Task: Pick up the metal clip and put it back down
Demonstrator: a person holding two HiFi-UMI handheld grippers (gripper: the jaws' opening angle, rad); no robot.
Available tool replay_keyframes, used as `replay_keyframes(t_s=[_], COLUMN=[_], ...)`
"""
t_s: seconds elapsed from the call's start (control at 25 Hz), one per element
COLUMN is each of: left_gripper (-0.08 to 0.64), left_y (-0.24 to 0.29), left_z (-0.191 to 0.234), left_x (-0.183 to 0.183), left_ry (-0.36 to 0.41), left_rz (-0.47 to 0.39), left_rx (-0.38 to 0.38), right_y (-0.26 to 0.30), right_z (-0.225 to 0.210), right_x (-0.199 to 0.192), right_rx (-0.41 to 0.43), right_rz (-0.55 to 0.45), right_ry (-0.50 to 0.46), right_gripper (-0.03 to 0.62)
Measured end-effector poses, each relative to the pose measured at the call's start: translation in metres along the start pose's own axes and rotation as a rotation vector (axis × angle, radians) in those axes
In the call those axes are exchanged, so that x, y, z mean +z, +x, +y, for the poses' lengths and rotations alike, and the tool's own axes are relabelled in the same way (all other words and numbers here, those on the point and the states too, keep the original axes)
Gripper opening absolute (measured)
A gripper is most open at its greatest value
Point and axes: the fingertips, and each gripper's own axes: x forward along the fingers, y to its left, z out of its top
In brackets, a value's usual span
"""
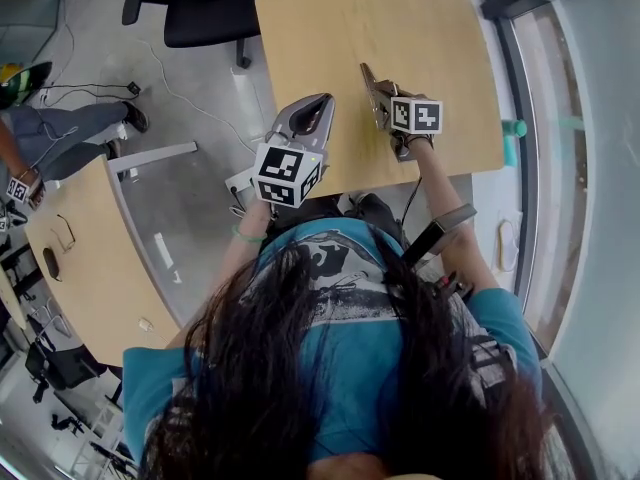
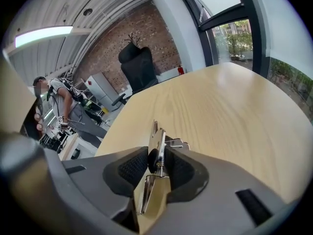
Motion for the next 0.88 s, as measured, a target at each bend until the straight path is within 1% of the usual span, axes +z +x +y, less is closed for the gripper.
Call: replay_keyframes(t_s=[0.16,0.48,0.72,0.88], left_gripper=[0.005,0.005,0.005,0.005], left_y=[0.0,0.0,0.003,0.006], left_z=[-0.003,-0.016,-0.025,-0.031], left_x=[0.0,0.004,0.011,0.01], left_ry=[0.001,-0.001,-0.027,-0.024], left_rz=[-0.003,-0.022,-0.053,-0.053], left_rx=[-0.006,-0.028,-0.043,-0.05], right_y=[-0.014,-0.072,-0.128,-0.158], right_z=[0.017,0.051,0.068,0.075], right_x=[-0.002,0.017,0.039,0.047], right_rx=[0.049,0.128,0.159,0.169], right_rz=[-0.046,-0.218,-0.354,-0.415], right_ry=[0.052,0.139,0.151,0.156], right_gripper=[0.112,0.109,0.109,0.109])
